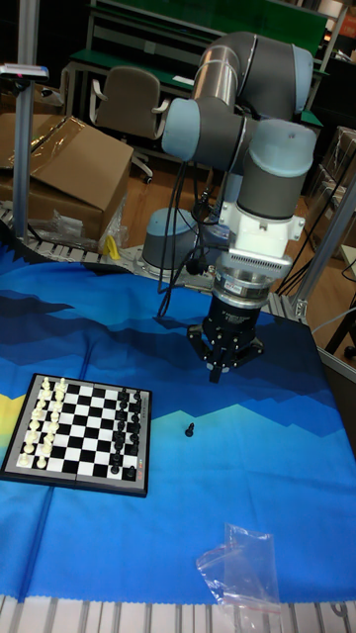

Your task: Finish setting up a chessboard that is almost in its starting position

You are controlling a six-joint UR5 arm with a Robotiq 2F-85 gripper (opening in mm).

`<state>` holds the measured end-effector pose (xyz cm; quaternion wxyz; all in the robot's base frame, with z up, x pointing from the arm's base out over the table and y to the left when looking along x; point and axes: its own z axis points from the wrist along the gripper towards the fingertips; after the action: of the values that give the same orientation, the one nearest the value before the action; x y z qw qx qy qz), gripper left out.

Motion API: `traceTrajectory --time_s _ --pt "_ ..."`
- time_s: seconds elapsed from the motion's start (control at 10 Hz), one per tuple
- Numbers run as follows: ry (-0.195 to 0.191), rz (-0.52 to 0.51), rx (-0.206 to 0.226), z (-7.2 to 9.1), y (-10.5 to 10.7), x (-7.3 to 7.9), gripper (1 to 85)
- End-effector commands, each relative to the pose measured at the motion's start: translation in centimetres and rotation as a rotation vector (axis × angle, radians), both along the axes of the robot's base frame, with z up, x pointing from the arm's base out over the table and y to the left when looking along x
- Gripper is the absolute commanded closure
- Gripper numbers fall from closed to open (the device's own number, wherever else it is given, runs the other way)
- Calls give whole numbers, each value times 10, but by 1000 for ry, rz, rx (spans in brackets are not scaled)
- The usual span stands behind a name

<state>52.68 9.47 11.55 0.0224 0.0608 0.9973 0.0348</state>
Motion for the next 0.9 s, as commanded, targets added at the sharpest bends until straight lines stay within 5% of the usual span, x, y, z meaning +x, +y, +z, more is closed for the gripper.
traceTrajectory --time_s 0.0,0.4,0.8 --pt "15 16 -7 -19 -2 9 840" --pt "-33 32 -17 -35 -8 30 750" --pt "-73 83 -15 -44 -15 38 540"
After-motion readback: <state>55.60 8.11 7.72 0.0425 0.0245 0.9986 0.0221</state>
